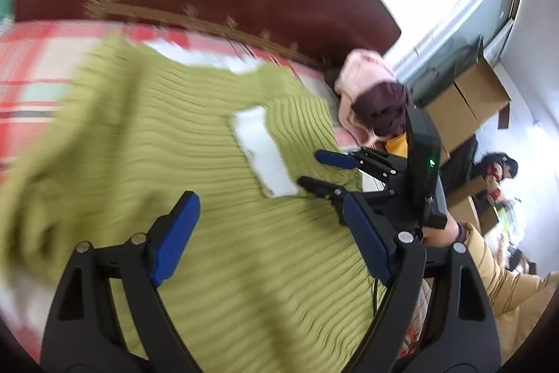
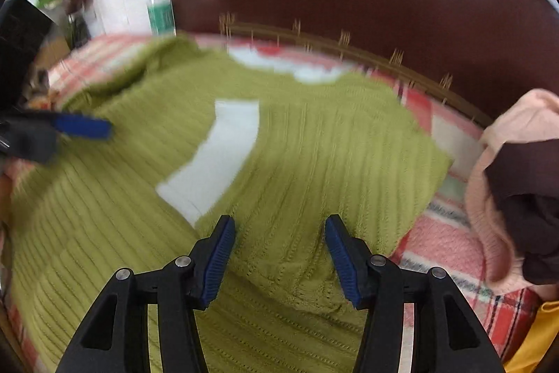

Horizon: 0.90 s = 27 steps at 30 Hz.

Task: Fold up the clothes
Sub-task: 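Fold the sleeve with the right gripper across the sweater body and release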

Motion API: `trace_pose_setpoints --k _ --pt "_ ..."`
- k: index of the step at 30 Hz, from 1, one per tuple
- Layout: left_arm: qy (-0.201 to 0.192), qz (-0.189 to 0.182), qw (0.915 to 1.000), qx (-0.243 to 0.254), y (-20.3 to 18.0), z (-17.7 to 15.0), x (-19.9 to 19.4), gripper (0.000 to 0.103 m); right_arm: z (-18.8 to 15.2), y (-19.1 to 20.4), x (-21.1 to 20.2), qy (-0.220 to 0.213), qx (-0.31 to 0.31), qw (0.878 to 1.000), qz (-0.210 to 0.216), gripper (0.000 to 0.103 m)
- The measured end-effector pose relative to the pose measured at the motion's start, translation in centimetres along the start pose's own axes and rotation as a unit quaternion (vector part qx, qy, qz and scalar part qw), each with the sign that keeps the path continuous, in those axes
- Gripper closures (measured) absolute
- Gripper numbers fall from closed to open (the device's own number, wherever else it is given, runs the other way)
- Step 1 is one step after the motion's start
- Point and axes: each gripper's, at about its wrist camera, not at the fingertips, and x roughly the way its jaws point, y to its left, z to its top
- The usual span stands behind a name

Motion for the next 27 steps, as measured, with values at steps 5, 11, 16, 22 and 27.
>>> trace_pose_setpoints --k 5,11,16,22,27 --pt "-0.074 0.079 0.9938 -0.026 3.4 -2.1 -7.8 0.017 2.0 2.4 -2.8 -0.044 -0.033 0.998 0.026 0.047" --pt "-0.093 0.131 0.9814 -0.105 9.1 -4.5 -11.9 0.017 6.7 12.1 -4.7 -0.091 -0.188 0.971 0.114 0.037" --pt "-0.11 0.104 0.9792 -0.134 10.4 -5.8 -13.1 0.017 9.7 19.8 -1.9 -0.056 -0.24 0.951 0.184 0.037" --pt "-0.13 0.091 0.9762 -0.148 10.9 -7.4 -15.0 0.017 10.4 24.1 2.0 -0.01 -0.171 0.943 0.284 0.038" --pt "-0.135 0.082 0.9747 -0.158 11.7 -8.2 -15.9 0.017 10.4 26.7 5.5 0.014 -0.13 0.954 0.269 0.039"
